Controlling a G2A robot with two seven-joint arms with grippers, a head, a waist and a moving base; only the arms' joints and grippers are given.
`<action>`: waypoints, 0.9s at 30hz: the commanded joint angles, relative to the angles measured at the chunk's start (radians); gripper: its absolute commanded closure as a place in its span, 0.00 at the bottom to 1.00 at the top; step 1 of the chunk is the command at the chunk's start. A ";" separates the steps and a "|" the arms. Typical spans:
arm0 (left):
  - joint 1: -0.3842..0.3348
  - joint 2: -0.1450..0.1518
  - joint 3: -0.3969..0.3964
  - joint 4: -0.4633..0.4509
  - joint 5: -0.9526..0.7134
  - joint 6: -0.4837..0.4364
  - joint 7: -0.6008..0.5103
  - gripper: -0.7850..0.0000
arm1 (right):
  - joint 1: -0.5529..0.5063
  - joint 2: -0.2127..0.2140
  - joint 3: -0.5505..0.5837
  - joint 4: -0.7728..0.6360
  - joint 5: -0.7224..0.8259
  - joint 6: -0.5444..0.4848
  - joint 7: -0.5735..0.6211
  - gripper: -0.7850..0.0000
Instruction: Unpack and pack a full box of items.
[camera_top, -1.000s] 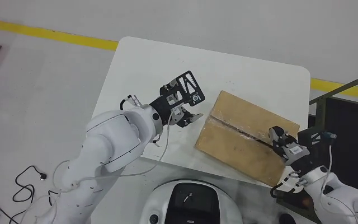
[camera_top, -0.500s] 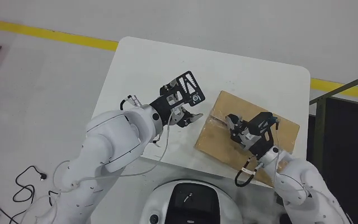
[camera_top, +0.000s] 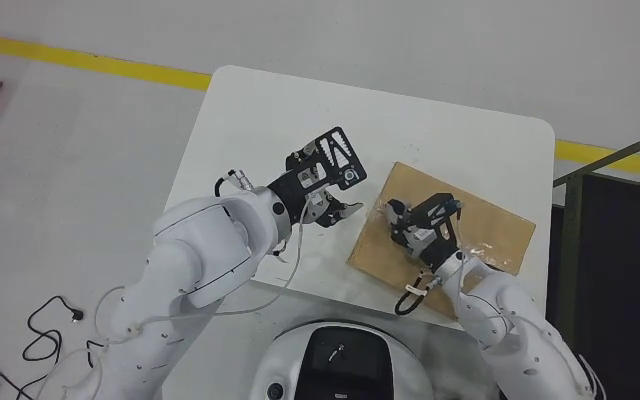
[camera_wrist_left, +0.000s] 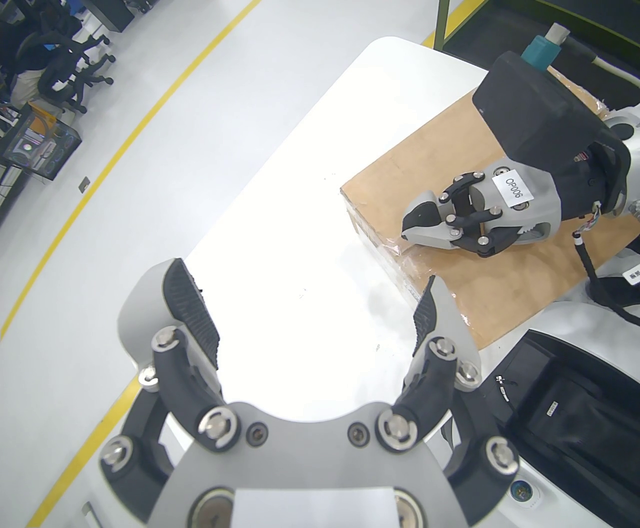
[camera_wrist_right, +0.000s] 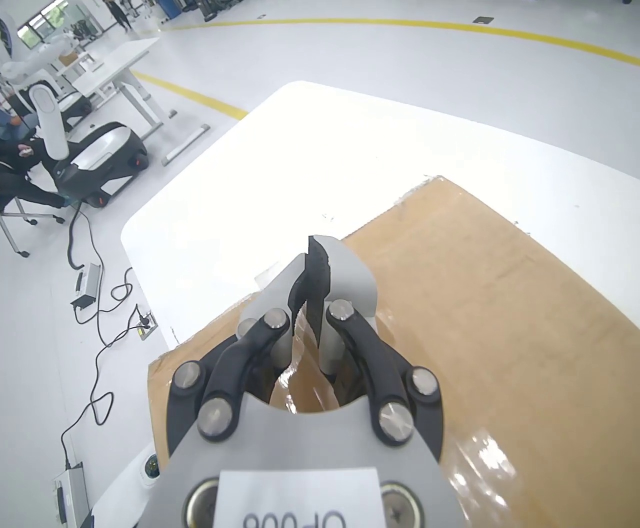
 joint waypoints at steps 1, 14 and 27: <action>0.000 0.000 0.000 0.000 0.000 0.000 0.000 0.00 | -0.026 0.003 0.025 -0.016 0.004 0.000 0.005 1.00; 0.000 0.000 0.000 0.000 0.000 0.000 0.000 0.00 | -0.250 0.024 0.262 -0.154 0.064 0.001 0.043 1.00; 0.000 0.000 0.000 0.000 0.000 0.000 0.000 0.00 | -0.442 0.029 0.463 -0.206 0.097 0.001 0.037 1.00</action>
